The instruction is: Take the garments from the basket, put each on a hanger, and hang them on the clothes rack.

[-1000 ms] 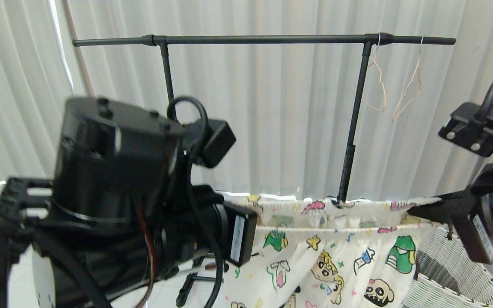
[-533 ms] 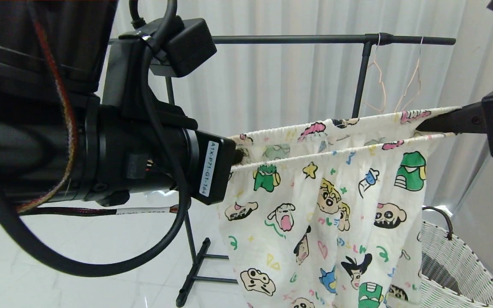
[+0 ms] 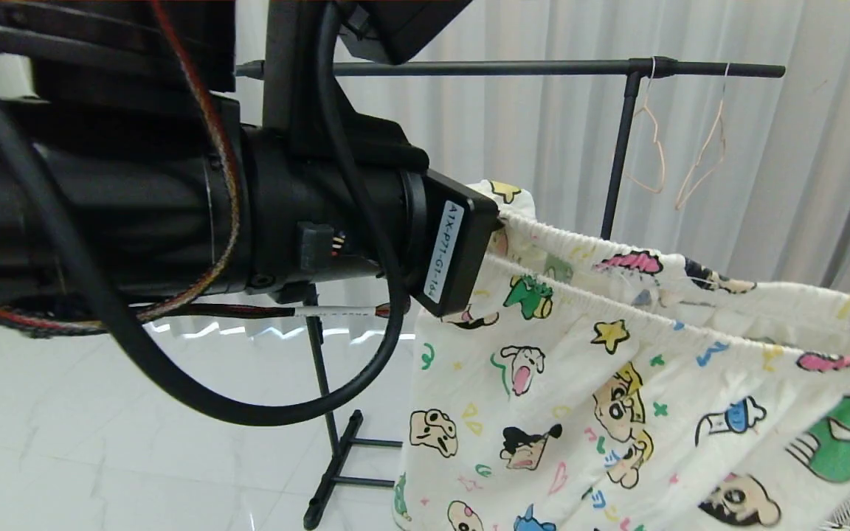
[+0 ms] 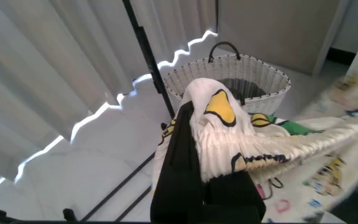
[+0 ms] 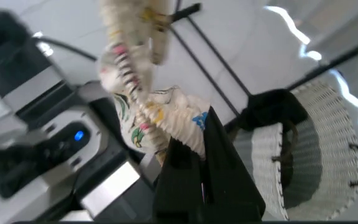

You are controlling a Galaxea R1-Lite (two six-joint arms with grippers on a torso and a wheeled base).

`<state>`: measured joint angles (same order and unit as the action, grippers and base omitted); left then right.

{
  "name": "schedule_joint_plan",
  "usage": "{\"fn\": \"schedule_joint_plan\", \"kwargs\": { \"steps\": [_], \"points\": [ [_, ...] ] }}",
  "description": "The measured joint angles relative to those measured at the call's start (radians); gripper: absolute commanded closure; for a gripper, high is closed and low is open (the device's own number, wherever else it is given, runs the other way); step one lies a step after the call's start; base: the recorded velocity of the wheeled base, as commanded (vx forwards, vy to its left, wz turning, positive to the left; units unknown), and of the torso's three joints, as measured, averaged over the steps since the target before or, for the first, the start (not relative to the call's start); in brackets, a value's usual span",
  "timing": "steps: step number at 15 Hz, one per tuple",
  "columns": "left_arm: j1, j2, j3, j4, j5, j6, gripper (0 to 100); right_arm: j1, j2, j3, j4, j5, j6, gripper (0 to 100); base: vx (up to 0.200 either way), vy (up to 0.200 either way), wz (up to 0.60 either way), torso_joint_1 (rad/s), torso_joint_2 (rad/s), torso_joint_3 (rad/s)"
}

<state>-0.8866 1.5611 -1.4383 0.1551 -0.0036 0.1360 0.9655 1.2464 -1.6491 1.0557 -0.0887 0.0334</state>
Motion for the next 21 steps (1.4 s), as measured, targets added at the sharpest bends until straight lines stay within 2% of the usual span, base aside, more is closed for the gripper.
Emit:
{"fn": "schedule_joint_plan", "kwargs": {
  "steps": [2,5,6,8,10,11,12,13,15,16,21],
  "points": [
    [0.002,0.014,0.001,0.001,-0.009,0.007,100,0.093,-0.02,0.001,0.019,0.002,0.0,100,0.0,0.0,0.0,0.0,0.0,0.0],
    [0.009,0.017,0.0,0.101,-0.003,0.008,100,0.128,-0.025,0.003,0.019,-0.001,0.0,100,0.0,0.0,0.0,0.0,0.0,0.0],
    [0.012,0.013,-0.009,0.162,-0.003,0.007,100,0.127,-0.025,0.004,0.019,-0.003,0.0,100,0.0,0.0,0.0,0.0,0.0,0.0],
    [0.012,-0.002,-0.056,0.421,-0.006,-0.006,100,0.091,-0.021,0.012,-0.018,-0.003,0.0,100,0.0,0.0,0.0,0.0,0.0,0.0],
    [0.01,-0.014,-0.174,0.667,-0.017,-0.094,100,0.012,0.004,0.021,-0.151,0.003,-0.003,100,0.0,0.0,0.0,0.0,0.0,0.0],
    [0.006,-0.015,-0.239,0.77,-0.032,-0.167,100,-0.02,0.026,0.022,-0.209,0.004,-0.004,100,0.0,0.0,0.0,0.0,0.0,0.0],
    [-0.002,-0.014,-0.307,0.862,-0.065,-0.269,100,-0.046,0.055,0.019,-0.259,0.005,-0.004,100,0.0,0.0,0.0,0.0,0.0,0.0],
    [-0.016,-0.013,-0.355,0.914,-0.099,-0.353,100,-0.063,0.086,0.007,-0.299,0.005,-0.004,100,0.0,0.0,0.0,0.0,0.0,0.0],
    [-0.069,-0.013,-0.399,0.939,-0.123,-0.515,100,-0.08,0.153,-0.039,-0.328,0.021,-0.004,100,0.0,0.0,0.0,0.0,0.0,0.0],
    [-0.097,-0.013,-0.408,0.94,-0.124,-0.547,100,-0.082,0.184,-0.065,-0.333,0.034,-0.004,100,0.0,0.0,0.0,0.0,0.0,0.0],
    [-0.142,-0.02,-0.414,0.941,-0.069,-0.546,100,-0.091,0.245,-0.099,-0.327,0.037,-0.004,100,0.0,0.0,0.0,0.0,0.0,0.0]
  ]
}}
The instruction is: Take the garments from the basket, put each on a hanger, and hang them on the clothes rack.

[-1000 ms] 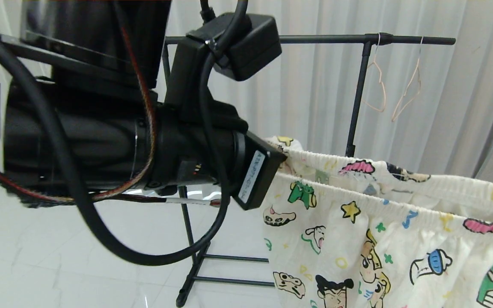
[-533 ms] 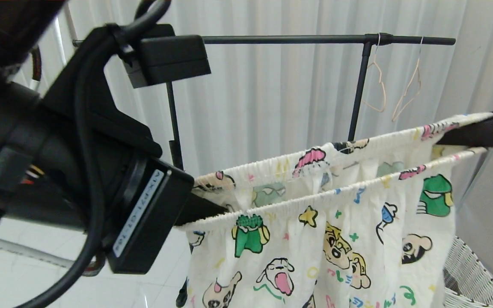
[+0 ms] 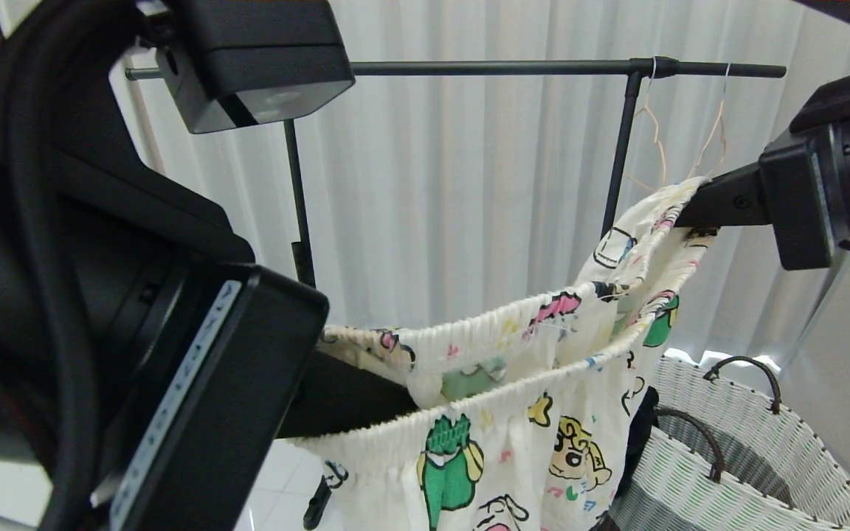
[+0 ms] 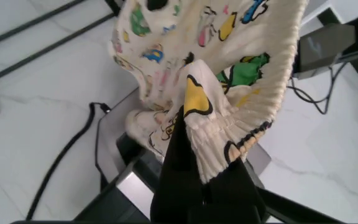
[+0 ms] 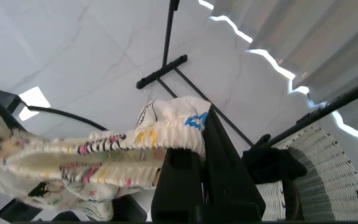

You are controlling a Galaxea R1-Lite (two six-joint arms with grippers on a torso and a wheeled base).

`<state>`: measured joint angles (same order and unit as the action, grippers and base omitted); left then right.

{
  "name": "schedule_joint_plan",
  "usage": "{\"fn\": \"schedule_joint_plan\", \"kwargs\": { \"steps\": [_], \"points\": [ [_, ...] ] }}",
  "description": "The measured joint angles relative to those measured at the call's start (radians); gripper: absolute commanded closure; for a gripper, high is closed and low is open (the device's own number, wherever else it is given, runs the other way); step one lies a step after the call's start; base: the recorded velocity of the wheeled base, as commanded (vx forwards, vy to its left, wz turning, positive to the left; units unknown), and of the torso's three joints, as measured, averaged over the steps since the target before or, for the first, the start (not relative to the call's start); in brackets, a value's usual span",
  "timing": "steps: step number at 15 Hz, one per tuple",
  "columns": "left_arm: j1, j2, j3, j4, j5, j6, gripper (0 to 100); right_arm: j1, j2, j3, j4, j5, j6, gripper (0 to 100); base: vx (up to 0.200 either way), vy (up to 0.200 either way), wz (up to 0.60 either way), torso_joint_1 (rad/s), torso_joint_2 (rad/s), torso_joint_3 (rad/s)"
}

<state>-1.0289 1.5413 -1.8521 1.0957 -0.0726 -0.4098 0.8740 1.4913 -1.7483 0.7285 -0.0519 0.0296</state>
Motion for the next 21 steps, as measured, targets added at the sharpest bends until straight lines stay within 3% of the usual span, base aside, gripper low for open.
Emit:
{"fn": "schedule_joint_plan", "kwargs": {
  "steps": [3,6,9,14,20,21],
  "points": [
    [0.029,0.006,0.001,-0.001,0.072,0.099,100,-0.026,-0.039,0.013,0.081,-0.001,0.001,100,0.0,0.0,0.0,0.0,0.0,0.0],
    [0.123,0.03,-0.008,-0.056,0.124,0.228,100,-0.035,-0.115,0.027,0.201,0.002,0.0,100,0.0,0.0,0.0,0.0,0.0,0.0],
    [0.163,0.063,-0.011,-0.167,0.145,0.242,100,0.0,-0.181,0.088,0.221,-0.002,0.0,100,0.0,0.0,0.0,0.0,0.0,0.0],
    [0.169,0.08,-0.008,-0.17,0.195,0.243,100,0.019,-0.213,0.115,0.219,-0.059,0.002,100,0.0,0.0,0.0,0.0,0.0,0.0],
    [0.168,0.085,-0.005,-0.17,0.196,0.241,100,0.017,-0.22,0.125,0.219,-0.065,0.004,100,0.0,0.0,0.0,0.0,0.0,0.0],
    [0.168,0.085,-0.005,-0.169,0.196,0.241,100,0.017,-0.22,0.126,0.22,-0.065,0.004,0,0.0,0.0,0.0,0.0,0.0,0.0]
  ]
}}
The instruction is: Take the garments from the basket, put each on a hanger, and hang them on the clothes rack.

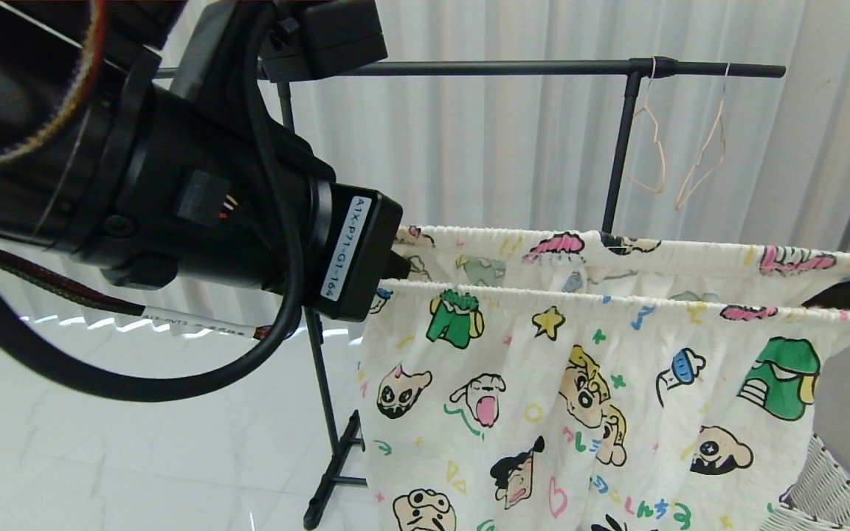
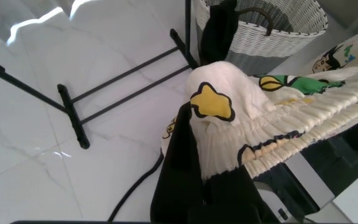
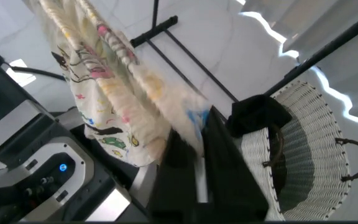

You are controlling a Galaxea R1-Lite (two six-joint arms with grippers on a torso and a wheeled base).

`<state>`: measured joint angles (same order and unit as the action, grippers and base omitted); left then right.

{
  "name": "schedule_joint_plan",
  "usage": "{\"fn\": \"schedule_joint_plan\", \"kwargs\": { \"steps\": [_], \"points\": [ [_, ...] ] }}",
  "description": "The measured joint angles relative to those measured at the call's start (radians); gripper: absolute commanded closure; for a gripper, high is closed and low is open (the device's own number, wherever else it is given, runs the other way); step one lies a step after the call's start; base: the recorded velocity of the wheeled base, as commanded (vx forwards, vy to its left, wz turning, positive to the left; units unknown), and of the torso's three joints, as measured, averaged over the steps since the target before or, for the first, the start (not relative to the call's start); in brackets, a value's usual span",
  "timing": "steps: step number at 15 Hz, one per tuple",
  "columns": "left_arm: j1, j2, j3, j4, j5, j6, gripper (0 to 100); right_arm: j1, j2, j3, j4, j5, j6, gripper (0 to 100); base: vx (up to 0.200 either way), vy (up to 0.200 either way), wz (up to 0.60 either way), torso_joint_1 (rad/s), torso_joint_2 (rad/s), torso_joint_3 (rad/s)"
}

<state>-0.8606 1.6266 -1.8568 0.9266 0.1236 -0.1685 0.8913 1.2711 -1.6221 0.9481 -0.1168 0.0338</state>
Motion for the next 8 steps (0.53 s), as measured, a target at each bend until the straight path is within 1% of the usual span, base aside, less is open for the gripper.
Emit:
{"fn": "schedule_joint_plan", "kwargs": {
  "steps": [3,4,6,8],
  "points": [
    [0.001,0.002,0.002,0.002,0.004,0.001,100,-0.008,-0.003,0.001,0.001,-0.003,0.0,0,0.0,0.0,0.0,0.0,0.0,0.0],
    [0.006,0.004,0.007,0.001,0.019,0.001,100,-0.01,-0.008,0.001,0.001,-0.001,0.0,0,0.0,0.0,0.0,0.0,0.0,0.0],
    [0.018,0.015,0.014,0.001,0.077,0.0,100,-0.017,-0.02,0.003,-0.006,-0.001,0.0,0,0.0,0.0,0.0,0.0,0.0,0.0],
    [0.023,0.019,0.017,0.0,0.084,0.0,100,-0.054,-0.029,0.004,-0.015,-0.011,-0.001,0,0.0,0.0,0.0,0.0,0.0,0.0]
  ]
}}
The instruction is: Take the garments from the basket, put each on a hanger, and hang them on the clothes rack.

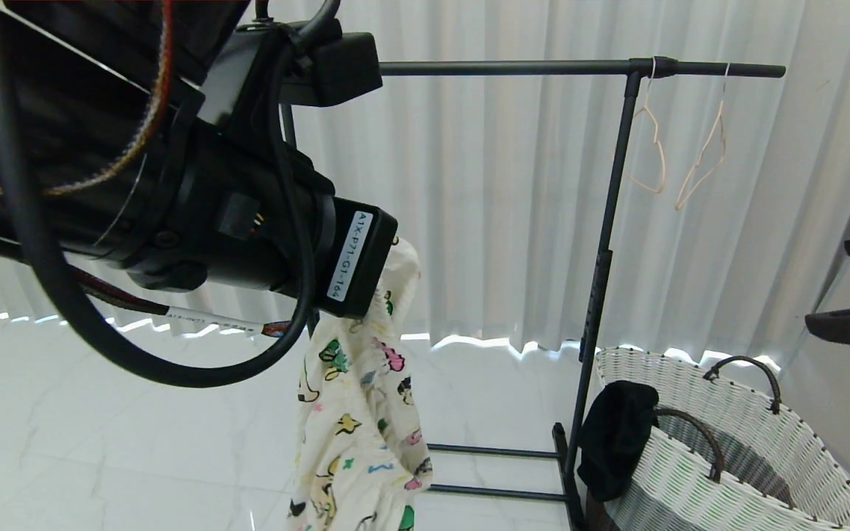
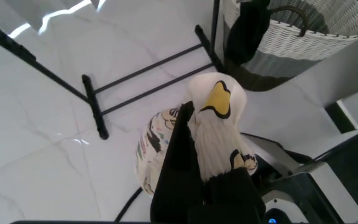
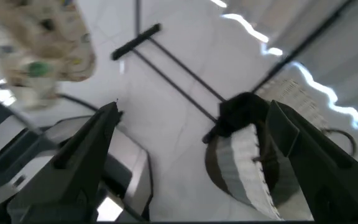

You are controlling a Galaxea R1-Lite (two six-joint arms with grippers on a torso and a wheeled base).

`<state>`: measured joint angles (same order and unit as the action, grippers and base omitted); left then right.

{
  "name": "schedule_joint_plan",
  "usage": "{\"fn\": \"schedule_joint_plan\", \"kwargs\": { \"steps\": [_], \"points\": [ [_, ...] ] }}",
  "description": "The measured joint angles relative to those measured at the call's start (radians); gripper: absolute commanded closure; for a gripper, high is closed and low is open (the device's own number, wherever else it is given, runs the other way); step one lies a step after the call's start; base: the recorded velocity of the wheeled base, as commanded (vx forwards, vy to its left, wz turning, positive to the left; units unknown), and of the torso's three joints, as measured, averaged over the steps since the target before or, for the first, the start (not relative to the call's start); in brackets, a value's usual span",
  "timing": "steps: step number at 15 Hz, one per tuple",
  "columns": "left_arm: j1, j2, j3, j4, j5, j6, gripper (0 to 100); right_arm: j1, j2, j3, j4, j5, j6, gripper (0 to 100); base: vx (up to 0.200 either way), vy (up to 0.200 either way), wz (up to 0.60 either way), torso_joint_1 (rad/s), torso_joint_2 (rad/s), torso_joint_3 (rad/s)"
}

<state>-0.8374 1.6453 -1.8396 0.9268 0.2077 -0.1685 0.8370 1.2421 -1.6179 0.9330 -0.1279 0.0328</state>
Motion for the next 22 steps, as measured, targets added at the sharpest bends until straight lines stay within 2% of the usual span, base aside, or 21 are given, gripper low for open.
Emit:
{"fn": "schedule_joint_plan", "kwargs": {
  "steps": [2,5,6,9,12,16,22],
  "points": [
    [0.021,-0.011,0.023,-0.001,0.002,0.001,100,-0.123,-0.006,0.0,0.009,-0.057,-0.009,0,0.0,0.0,0.0,0.0,0.0,0.0],
    [0.074,-0.072,0.151,0.0,0.01,0.004,100,-0.336,-0.019,0.037,0.056,-0.142,-0.029,0,0.0,0.0,0.0,0.0,0.0,0.0],
    [0.089,-0.103,0.196,0.0,0.021,0.005,100,-0.375,-0.032,0.075,0.062,-0.164,-0.035,0,0.0,0.0,0.0,0.0,0.0,0.0],
    [0.111,-0.191,0.287,0.0,0.085,0.005,100,-0.418,-0.086,0.204,0.02,-0.271,-0.063,0,0.0,0.0,0.0,0.0,0.0,0.0],
    [0.142,-0.232,0.305,-0.001,0.109,0.005,100,-0.424,-0.126,0.327,-0.073,-0.353,-0.07,0,0.0,0.0,0.0,0.0,0.0,0.0],
    [0.15,-0.255,0.333,0.002,0.162,0.002,100,-0.452,-0.133,0.37,-0.125,-0.351,-0.063,0,0.0,0.0,0.0,0.033,-0.15,-0.148],
    [0.15,-0.288,0.407,-0.004,0.239,-0.001,100,-0.518,-0.102,0.352,-0.199,-0.34,-0.063,0,0.0,0.0,0.0,0.174,-0.47,-0.285]
  ]
}}
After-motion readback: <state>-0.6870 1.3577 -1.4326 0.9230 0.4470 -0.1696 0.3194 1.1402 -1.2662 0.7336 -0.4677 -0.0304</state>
